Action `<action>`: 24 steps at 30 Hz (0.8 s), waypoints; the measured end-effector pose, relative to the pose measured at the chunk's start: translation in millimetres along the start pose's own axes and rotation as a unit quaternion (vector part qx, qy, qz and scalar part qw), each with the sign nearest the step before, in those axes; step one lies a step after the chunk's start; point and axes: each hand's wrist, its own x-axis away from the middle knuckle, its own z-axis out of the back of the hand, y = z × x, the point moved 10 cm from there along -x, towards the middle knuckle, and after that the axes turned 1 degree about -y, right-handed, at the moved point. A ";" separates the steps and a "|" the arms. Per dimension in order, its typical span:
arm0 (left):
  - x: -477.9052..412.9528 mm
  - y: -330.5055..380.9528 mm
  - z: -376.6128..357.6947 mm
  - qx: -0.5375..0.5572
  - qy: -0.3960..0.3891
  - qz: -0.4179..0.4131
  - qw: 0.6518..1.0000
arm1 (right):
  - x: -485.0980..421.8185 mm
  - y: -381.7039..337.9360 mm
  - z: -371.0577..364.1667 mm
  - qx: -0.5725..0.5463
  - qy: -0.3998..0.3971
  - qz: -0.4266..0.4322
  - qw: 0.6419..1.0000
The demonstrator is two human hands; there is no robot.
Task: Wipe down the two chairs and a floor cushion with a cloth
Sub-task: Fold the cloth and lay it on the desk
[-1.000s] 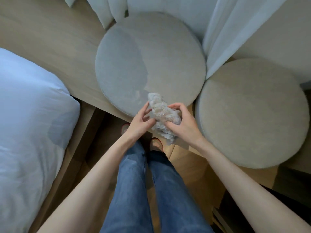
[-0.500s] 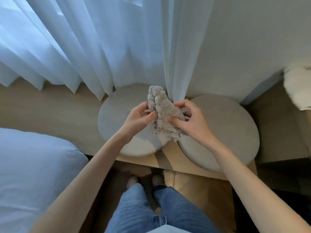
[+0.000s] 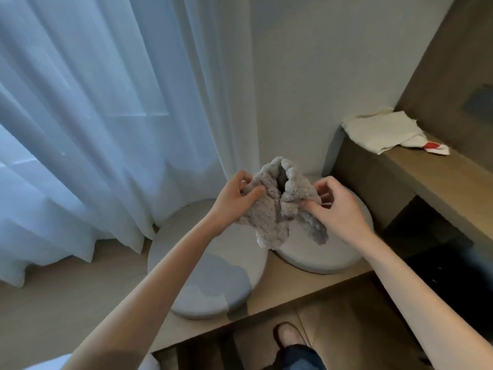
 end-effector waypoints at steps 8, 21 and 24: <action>33.3 45.9 -102.3 -0.114 -0.208 -0.148 0.960 | 120.3 15.7 101.3 0.018 0.171 -0.095 0.981; 180.2 161.2 -340.1 -0.132 -0.332 -0.485 0.798 | 322.4 33.2 237.8 0.026 0.305 -0.205 0.930; 212.8 175.7 -395.3 -0.057 -0.381 -0.440 0.811 | 381.5 47.9 272.3 0.037 0.330 -0.244 0.911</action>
